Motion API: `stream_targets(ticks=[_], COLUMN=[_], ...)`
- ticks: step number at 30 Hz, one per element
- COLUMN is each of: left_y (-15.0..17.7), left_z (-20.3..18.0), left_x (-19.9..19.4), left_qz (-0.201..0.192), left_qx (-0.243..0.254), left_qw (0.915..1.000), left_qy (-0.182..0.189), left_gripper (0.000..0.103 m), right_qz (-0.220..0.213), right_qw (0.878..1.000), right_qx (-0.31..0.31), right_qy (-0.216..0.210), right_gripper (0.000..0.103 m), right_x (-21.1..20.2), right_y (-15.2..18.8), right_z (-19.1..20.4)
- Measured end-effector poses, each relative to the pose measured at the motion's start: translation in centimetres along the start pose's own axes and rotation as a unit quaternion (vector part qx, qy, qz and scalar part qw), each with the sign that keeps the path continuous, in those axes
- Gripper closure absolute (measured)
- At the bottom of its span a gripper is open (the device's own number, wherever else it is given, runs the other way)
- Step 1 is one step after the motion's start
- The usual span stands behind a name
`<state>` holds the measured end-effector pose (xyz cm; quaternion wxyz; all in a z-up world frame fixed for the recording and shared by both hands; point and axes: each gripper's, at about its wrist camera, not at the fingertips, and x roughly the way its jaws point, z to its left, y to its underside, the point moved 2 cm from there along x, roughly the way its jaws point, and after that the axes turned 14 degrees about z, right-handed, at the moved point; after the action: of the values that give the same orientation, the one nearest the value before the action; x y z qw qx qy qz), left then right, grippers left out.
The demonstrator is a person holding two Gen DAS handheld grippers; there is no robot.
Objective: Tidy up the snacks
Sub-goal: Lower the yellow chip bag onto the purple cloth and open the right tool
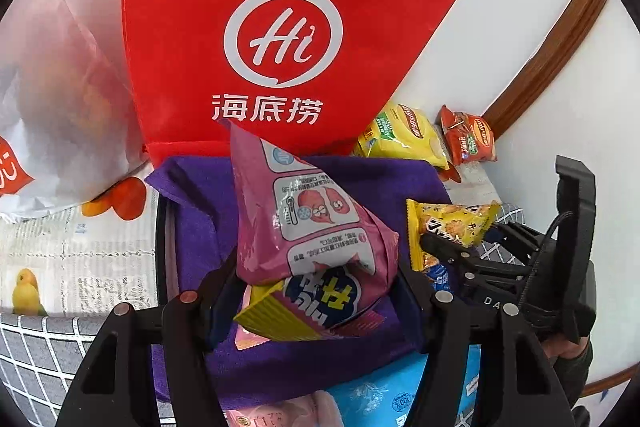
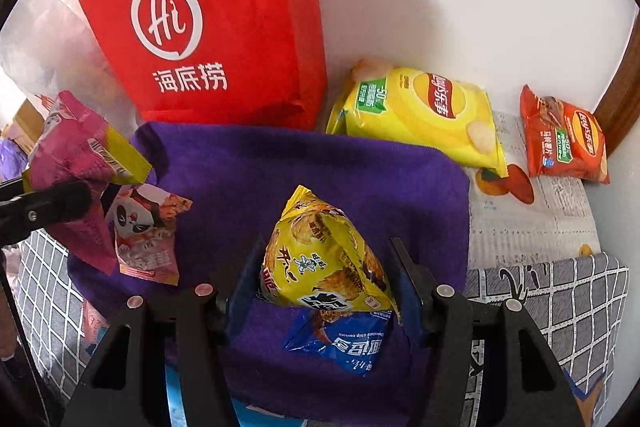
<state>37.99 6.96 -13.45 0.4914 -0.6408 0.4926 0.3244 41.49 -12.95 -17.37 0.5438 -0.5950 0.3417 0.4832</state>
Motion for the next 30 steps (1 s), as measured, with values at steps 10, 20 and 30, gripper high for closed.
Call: stream_targets(ticks=[10,20,30], left_y=[-0.1,-0.3,-0.3], left_z=[0.1,-0.1,-0.5], left_x=[0.2,1.1,2.3], left_qz=[-0.001,0.01,0.022], left_qx=[0.0,0.001,0.006], left_qw=[1.0,0.9998,0.9992], left_qy=[-0.008,-0.016,-0.032], left_gripper=[0.039,0.039,0.039], right_qz=[0.007,0.005,-0.05], right_qw=[1.0,1.0,0.999], right_qx=[0.0,-0.004,0.002], right_qy=[0.003,0.004,-0.005], right_gripper=[0.042,0.042,0.039], right_x=[0.3,-0.1,-4.5], right_y=[-0.1,-0.1,-0.1], right_z=[0.0,0.0,-0.5])
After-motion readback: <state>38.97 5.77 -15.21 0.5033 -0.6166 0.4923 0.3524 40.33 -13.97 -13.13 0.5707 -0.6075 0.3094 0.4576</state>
